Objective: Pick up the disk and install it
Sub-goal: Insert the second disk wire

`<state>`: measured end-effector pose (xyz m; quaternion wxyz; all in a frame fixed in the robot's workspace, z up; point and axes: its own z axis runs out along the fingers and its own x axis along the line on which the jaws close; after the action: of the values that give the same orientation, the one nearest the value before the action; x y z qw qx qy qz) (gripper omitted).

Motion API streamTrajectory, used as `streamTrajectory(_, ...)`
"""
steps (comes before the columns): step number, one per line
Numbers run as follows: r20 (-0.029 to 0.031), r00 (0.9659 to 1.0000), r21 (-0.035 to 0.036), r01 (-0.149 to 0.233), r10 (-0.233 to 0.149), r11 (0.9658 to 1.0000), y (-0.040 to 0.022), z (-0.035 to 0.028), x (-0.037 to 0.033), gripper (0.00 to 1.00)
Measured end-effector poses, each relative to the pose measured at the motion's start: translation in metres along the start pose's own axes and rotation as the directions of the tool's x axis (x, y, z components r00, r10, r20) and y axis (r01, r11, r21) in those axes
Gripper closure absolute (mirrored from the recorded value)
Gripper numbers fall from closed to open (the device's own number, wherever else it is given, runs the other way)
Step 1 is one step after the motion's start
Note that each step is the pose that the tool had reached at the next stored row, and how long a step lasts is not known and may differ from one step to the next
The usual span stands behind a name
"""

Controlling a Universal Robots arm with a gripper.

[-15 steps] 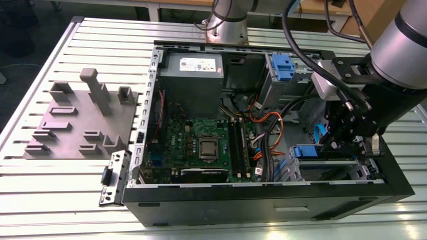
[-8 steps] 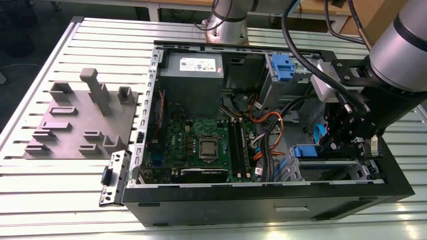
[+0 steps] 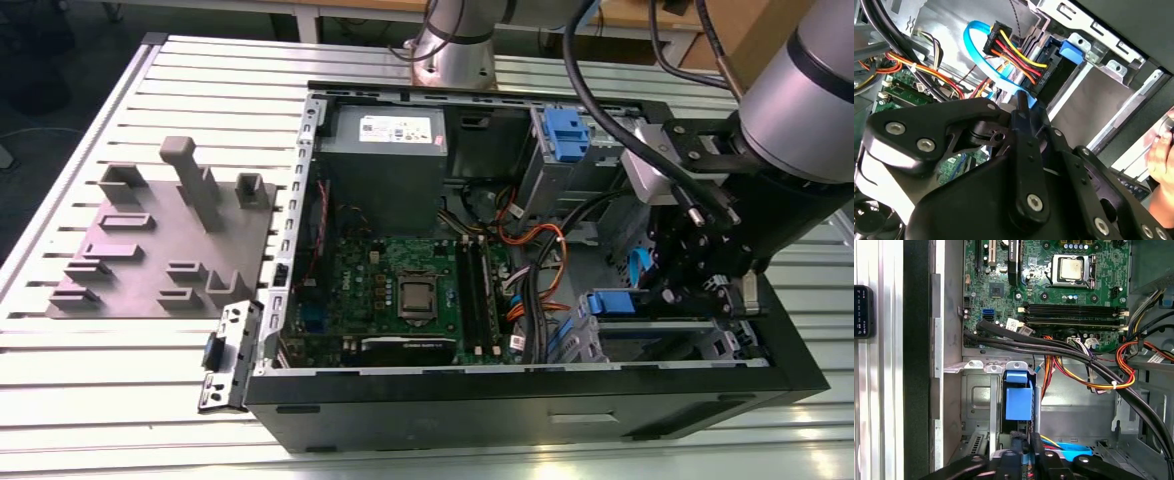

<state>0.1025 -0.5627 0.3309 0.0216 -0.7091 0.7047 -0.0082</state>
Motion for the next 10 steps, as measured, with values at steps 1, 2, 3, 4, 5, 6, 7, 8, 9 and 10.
streamTrajectory(1,0.0001,1.0,0.0,0.0,0.0,1.0,0.0,0.0,0.0,0.76)
streamTrajectory(2,0.0001,1.0,0.0,0.0,0.0,1.0,0.0,-0.0005,0.0001,0.76)
streamTrajectory(3,0.0001,1.0,0.0,0.0,0.0,1.0,-0.0001,-0.0013,0.0,0.76)
streamTrajectory(4,0.0001,1.0,0.0,0.0,0.0,1.0,-0.0001,-0.0023,0.0,0.76)
streamTrajectory(5,0.0,1.0,0.0,0.0,0.0,1.0,-0.0001,-0.0037,-0.0001,0.76)
streamTrajectory(6,0.0001,1.0,0.0,0.0,0.0,1.0,-0.0002,-0.0051,-0.0001,0.76)
streamTrajectory(7,0.0001,1.0,0.0,0.0,0.0,1.0,-0.0003,-0.0067,-0.0001,0.76)
streamTrajectory(8,0.0001,1.0,0.0,0.0,0.0,1.0,-0.0003,-0.0083,-0.0002,0.76)
streamTrajectory(9,0.0001,1.0,0.0,0.0,0.0,1.0,-0.0004,-0.01,-0.0002,0.76)
streamTrajectory(10,0.0002,1.0,0.0,0.0,0.0,1.0,-0.0005,-0.0119,-0.0002,0.76)
